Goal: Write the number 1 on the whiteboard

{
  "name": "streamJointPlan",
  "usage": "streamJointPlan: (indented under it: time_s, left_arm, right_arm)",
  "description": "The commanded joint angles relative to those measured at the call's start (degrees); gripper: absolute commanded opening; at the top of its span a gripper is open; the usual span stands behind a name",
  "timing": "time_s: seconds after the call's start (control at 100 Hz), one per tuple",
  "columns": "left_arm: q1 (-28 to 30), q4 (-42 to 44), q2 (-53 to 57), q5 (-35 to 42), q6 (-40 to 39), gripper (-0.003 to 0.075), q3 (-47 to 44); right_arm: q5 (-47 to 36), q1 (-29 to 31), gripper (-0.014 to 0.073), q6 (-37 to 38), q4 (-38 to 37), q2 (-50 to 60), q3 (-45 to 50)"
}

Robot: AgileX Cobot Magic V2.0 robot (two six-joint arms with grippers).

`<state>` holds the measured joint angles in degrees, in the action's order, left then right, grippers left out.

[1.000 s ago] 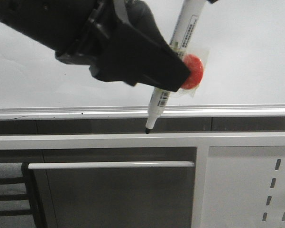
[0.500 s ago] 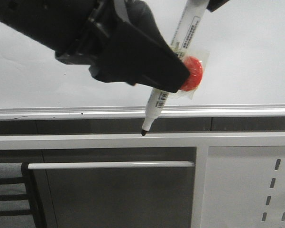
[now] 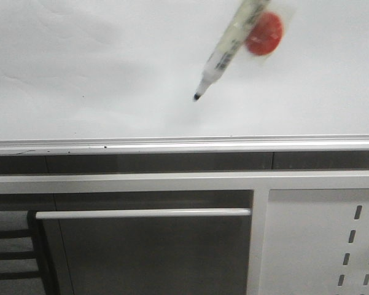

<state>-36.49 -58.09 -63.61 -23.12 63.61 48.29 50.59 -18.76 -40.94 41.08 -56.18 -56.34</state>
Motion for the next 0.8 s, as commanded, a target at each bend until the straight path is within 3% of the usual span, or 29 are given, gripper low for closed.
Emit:
streamJointPlan:
  time_s: [0.0,0.12,0.29,0.62,0.79]
  left_arm:
    - [3.54,-3.91,4.84,-0.38,0.04,0.0507,1.36]
    - [8.08,-7.06,9.66,0.54,0.04,0.0364,-0.7]
    - [10.5,-8.92,15.64,3.45,0.04,-0.0024,-5.67]
    - [10.5,-11.67,21.39,10.89,0.04,-0.002,-10.3]
    - [10.5,-11.93,21.39,12.33,0.04,-0.002,-10.3]
  right_arm:
    - [-9.22,-0.06,-0.0051,-0.43,1.34,6.16,3.38]
    - [-15.26,-0.06,-0.0051,-1.83,2.14,13.31,10.55]
    - [-20.43,-0.06,-0.0051,-7.55,8.33,18.97,15.93]
    - [-26.34,-0.33,-0.0051,-19.84,18.75,16.12,15.95]
    - [-30.14,-4.05,-0.0051,-25.65,22.57,12.8,15.38]
